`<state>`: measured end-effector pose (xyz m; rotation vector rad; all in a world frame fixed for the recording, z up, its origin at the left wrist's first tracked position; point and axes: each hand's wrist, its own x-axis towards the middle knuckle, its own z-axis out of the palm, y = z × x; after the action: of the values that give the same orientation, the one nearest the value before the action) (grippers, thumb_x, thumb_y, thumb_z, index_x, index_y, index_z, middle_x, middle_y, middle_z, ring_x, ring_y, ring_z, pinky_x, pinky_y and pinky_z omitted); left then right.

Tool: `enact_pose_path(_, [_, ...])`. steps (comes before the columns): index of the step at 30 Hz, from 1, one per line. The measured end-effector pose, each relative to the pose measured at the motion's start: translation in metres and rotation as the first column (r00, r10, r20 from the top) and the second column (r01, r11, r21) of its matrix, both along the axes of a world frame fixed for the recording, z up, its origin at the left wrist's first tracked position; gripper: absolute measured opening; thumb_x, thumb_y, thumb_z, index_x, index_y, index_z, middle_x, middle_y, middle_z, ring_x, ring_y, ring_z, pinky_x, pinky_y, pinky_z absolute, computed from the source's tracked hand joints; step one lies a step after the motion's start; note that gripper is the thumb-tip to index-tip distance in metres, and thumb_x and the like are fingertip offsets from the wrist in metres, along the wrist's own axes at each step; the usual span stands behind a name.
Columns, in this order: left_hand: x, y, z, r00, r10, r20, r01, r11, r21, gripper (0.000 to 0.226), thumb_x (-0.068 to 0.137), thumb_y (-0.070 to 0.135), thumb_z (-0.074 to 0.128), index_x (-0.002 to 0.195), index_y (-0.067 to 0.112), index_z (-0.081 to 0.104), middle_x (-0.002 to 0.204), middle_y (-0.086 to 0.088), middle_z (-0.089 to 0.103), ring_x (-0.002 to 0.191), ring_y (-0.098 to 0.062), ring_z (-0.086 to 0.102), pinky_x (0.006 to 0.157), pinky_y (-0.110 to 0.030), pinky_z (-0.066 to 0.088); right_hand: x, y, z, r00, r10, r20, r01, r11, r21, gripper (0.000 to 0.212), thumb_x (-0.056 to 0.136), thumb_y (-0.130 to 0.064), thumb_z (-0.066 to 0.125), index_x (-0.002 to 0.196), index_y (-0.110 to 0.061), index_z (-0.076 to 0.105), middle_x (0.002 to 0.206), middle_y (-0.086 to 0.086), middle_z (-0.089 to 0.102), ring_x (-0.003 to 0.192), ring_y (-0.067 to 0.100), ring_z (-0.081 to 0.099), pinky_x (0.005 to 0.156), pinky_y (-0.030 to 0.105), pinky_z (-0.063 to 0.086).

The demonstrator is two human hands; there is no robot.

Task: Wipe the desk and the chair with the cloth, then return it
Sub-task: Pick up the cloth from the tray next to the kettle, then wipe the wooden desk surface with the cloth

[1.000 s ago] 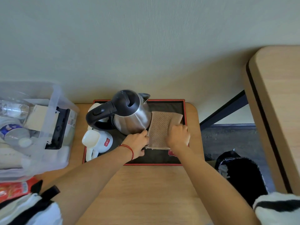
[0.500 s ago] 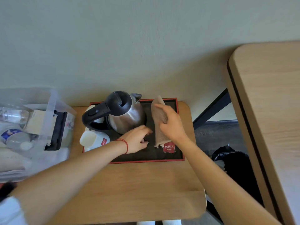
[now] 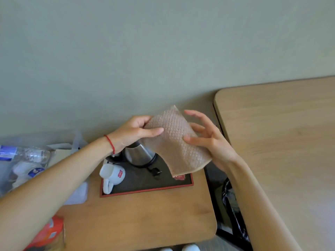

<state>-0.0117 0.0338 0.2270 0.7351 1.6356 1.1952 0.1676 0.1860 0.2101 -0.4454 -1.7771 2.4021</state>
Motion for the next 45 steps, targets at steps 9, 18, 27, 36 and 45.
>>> enact_pose_path(9, [0.097, 0.017, 0.14, 0.996, 0.042, -0.082, -0.032, 0.992, 0.123, 0.038, 0.084, -0.003, 0.061, 0.115, 0.011, 0.044, 0.095, -0.009, 0.063, 0.077, -0.005, 0.068, 0.073, -0.019, 0.056, 0.1, -0.061, 0.066, 0.953, -0.294, 0.075, 0.293, 0.825, -0.483, 0.062, 0.078, -0.043, 0.07, 0.129, -0.036, 0.035, 0.129, 0.02, 0.06, 0.12, 0.031, 0.057, 0.112, 0.045, 0.031])
enact_pose_path(18, [0.206, 0.076, 0.215, 0.894, -0.193, -0.403, 0.265, 0.955, 0.13, 0.063, 0.073, 0.002, 0.075, 0.128, 0.023, 0.053, 0.13, 0.004, 0.057, 0.12, -0.01, 0.054, 0.105, -0.023, 0.04, 0.229, 0.003, 0.146, 0.844, -0.536, -0.035, 0.537, 0.842, 0.06, 0.055, 0.069, 0.007, 0.079, 0.108, -0.023, 0.054, 0.118, -0.005, 0.057, 0.089, 0.007, 0.061, 0.073, 0.017, 0.055])
enact_pose_path(27, [0.376, 0.174, 0.193, 0.596, 0.043, -0.802, 0.086, 0.989, 0.117, 0.053, 0.06, 0.023, 0.085, 0.11, 0.017, 0.07, 0.085, -0.002, 0.056, 0.066, -0.01, 0.049, 0.067, -0.024, 0.047, 0.395, 0.143, 0.193, 0.859, -0.5, 0.109, 0.297, 0.661, 0.689, 0.033, 0.072, -0.005, 0.064, 0.101, -0.02, 0.072, 0.091, 0.0, 0.072, 0.087, 0.015, 0.064, 0.073, 0.027, 0.049])
enact_pose_path(36, [0.46, 0.257, 0.16, 0.954, -0.022, -0.3, 0.049, 0.995, 0.084, 0.014, 0.073, 0.027, 0.075, 0.085, 0.02, 0.07, 0.109, 0.006, 0.054, 0.094, -0.015, 0.06, 0.08, -0.019, 0.047, 0.495, 0.217, 0.163, 0.944, -0.328, 0.044, 0.329, 0.914, -0.238, 0.047, 0.085, -0.027, 0.067, 0.127, -0.009, 0.057, 0.122, 0.011, 0.067, 0.113, 0.026, 0.063, 0.089, 0.032, 0.055])
enact_pose_path(45, [0.538, 0.386, 0.082, 0.935, -0.283, -0.215, 0.266, 0.958, -0.104, 0.042, 0.078, 0.052, 0.058, 0.109, 0.024, 0.062, 0.122, -0.003, 0.055, 0.118, -0.016, 0.051, 0.093, -0.023, 0.038, 0.563, 0.269, 0.11, 0.439, -0.855, 0.277, 0.897, 0.4, -0.189, 0.054, 0.065, -0.011, 0.082, 0.114, -0.021, 0.063, 0.106, 0.006, 0.072, 0.095, 0.022, 0.07, 0.07, 0.03, 0.057])
